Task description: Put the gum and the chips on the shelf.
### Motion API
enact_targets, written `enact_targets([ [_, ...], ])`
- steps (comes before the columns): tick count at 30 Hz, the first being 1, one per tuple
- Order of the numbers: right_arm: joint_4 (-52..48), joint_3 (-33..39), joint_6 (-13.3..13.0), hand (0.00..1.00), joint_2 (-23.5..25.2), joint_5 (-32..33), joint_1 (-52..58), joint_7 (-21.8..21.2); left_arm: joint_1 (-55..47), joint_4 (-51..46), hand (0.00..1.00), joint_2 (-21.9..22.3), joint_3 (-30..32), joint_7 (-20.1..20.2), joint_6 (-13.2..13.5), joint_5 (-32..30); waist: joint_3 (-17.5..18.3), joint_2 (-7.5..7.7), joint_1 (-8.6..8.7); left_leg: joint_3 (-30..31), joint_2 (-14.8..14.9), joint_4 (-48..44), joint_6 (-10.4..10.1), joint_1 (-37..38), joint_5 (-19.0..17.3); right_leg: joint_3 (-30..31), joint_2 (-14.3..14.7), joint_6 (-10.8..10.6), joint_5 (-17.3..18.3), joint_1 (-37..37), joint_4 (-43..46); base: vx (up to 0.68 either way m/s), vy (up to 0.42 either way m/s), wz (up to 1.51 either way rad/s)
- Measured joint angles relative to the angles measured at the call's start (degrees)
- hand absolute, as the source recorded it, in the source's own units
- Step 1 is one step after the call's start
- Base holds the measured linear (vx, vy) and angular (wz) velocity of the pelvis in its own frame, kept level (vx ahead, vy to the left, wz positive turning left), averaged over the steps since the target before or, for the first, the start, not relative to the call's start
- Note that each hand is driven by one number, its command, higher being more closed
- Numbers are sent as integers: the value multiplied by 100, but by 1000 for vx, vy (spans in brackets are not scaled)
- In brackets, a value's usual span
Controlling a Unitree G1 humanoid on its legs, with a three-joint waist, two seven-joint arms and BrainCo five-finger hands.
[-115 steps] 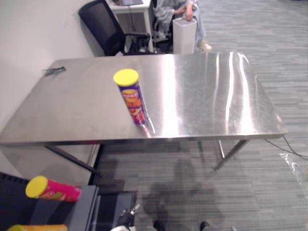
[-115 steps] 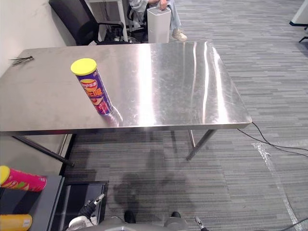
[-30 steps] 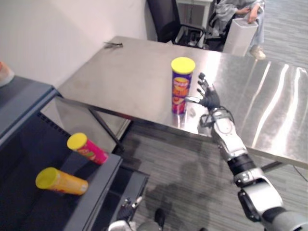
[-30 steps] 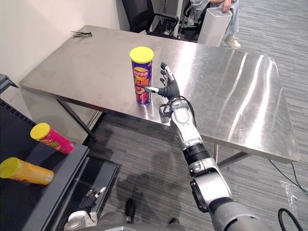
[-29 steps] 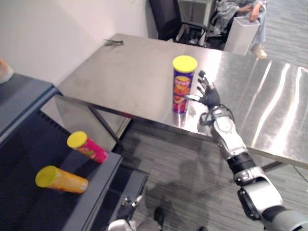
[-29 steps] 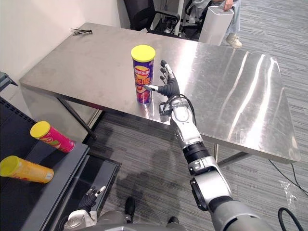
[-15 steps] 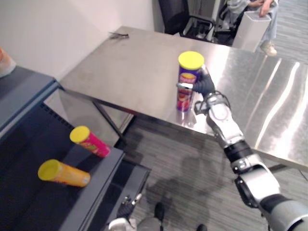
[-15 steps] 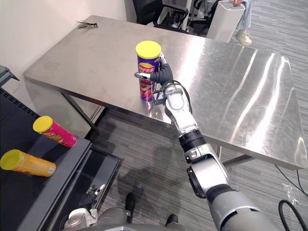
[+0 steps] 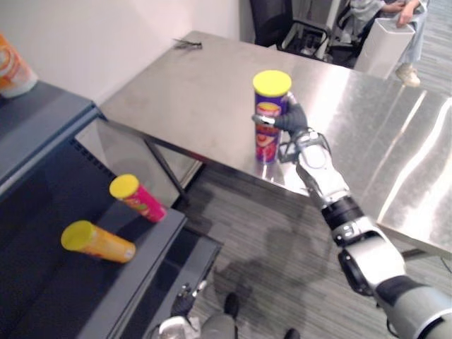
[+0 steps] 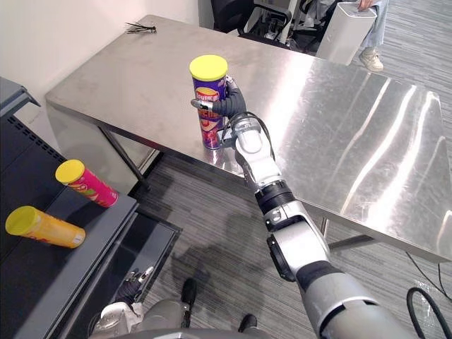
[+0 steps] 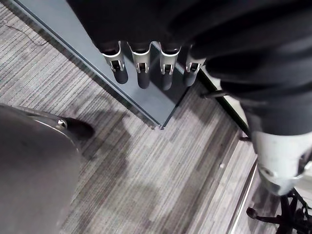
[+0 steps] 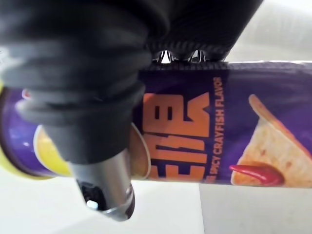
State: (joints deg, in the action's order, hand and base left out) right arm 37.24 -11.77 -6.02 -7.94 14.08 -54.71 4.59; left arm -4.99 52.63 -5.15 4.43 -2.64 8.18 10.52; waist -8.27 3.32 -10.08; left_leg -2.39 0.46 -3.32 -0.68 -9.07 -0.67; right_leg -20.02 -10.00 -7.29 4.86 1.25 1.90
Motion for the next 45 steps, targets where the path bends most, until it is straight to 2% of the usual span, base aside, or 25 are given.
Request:
enact_targets([
  [6,-122,5,48,100,-20,-8,96,19,0,5,0,-8,-3,-53,-5,-2,-1,2,35,-72,59,-82,-32,19,-40,93,35,14,8,5,14,-17,-8,-8],
  [10,-1322,28,63,100,-258,-12,771,21,-2,7,0,-12,0,-54,-21,-22,0,3,60,-163,80,-97,-39,63,-66,175,37,13,8,8,15,-5,2,-11],
  [12,-1949,243,43,100,-311,-8,1095,19,-3,23,0,-20,16,-57,-88,-41,1,5,109,-202,90,-86,-44,136,-72,217,38,13,8,45,22,-1,0,-13],
  [13,-2202,353,28,100,-330,-2,1181,19,-19,59,0,-27,55,-55,-99,-44,2,6,191,-223,98,-82,-52,177,-78,245,44,13,8,71,24,-6,0,-17],
  [17,-3329,658,-151,100,-668,232,1843,-36,-21,216,0,-38,289,37,-132,-41,43,43,244,-488,160,-69,-62,366,-140,507,62,13,8,104,23,-15,-1,-32],
  [21,-4044,1039,-227,100,-813,293,2605,-214,-186,270,0,-134,501,149,-213,-40,152,129,519,-545,175,-9,-64,445,-139,581,76,13,7,111,22,-3,-4,-13],
  [25,-4598,1560,-236,100,-1036,418,3428,-290,-286,627,0,-238,525,222,-272,-101,300,148,564,-661,180,94,-63,584,-138,704,76,10,6,132,16,8,5,-18],
  [28,-4807,2041,-291,100,-1036,453,3853,-399,-623,692,0,-235,714,305,-340,-277,439,151,695,-676,178,125,-63,642,-139,728,80,11,6,167,2,10,3,-4],
  [32,-4838,2448,-369,100,-1055,443,4198,-411,-786,799,0,-236,714,379,-343,-267,530,127,756,-685,180,127,-63,685,-139,750,82,11,6,201,-2,-16,2,-2],
  [37,-4838,2802,-403,100,-1056,401,4537,-375,-872,797,0,-235,711,536,-341,-163,616,77,794,-703,180,130,-63,717,-137,781,81,11,7,200,3,-28,7,-3],
  [45,-4872,3395,-414,100,-957,405,4886,-250,-903,796,0,-227,711,547,-383,-163,670,30,838,-736,180,120,-65,729,-134,794,80,11,7,198,13,2,1,0],
])
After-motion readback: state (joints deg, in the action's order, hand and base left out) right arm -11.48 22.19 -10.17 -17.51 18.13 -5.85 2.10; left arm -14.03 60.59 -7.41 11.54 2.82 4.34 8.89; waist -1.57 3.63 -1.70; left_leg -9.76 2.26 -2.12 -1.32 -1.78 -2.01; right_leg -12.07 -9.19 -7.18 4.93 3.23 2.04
